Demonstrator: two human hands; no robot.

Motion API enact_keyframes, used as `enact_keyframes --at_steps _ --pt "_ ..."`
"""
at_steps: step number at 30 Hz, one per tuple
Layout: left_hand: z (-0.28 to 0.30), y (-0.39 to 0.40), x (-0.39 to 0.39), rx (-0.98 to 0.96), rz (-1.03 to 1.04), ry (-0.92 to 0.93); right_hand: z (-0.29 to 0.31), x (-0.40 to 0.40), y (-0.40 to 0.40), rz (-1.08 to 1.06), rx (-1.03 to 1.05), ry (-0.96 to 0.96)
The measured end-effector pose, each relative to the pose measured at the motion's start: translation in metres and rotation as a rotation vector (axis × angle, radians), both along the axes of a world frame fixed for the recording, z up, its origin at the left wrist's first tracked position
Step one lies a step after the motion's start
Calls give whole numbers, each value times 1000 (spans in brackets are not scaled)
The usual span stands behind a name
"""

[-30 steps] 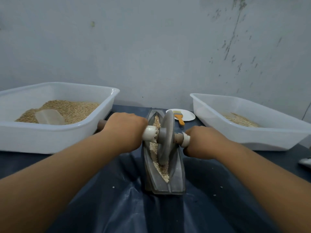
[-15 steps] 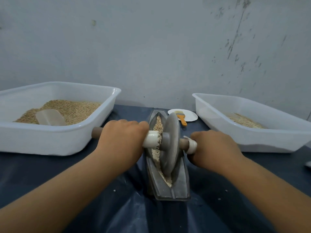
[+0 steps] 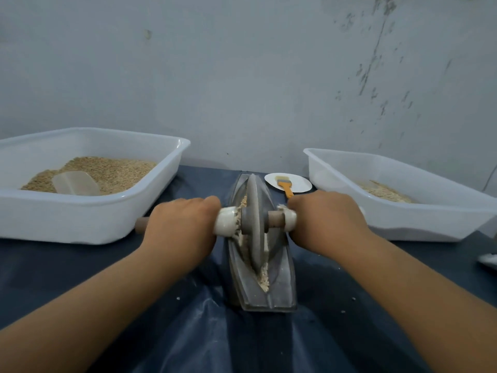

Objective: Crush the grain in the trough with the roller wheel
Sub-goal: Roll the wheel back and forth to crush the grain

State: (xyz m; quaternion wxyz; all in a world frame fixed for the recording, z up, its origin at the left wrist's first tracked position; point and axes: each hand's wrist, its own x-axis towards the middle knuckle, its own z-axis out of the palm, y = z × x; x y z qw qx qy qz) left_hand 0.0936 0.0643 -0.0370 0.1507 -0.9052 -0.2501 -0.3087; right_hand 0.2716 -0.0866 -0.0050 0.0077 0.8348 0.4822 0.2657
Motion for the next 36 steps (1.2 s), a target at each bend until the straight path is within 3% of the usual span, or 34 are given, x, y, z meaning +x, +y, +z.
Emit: enact_keyframes --at_steps 5,9,15,20,25,31,34,36 --pt "13 -1 13 -3 -29 48 -5 0 -4 -54 2 147" --pt "5 -4 3 135 -112 -27 -16 -4 -18 -69 64 25" --pt "8 5 16 -64 -4 32 0 -2 5 -62 -5 131" --pt "-2 -2 2 90 -90 -35 -14 -2 -13 -39 97 -38" --pt "16 4 20 -48 -1 76 -3 2 4 -71 28 158" --pt "-2 -6 -1 127 -74 -39 -18 -3 -13 -28 134 -161" --pt "9 1 14 17 6 26 -10 1 -1 -26 98 71" --pt "13 2 19 -15 51 52 -8 1 6 -37 92 124"
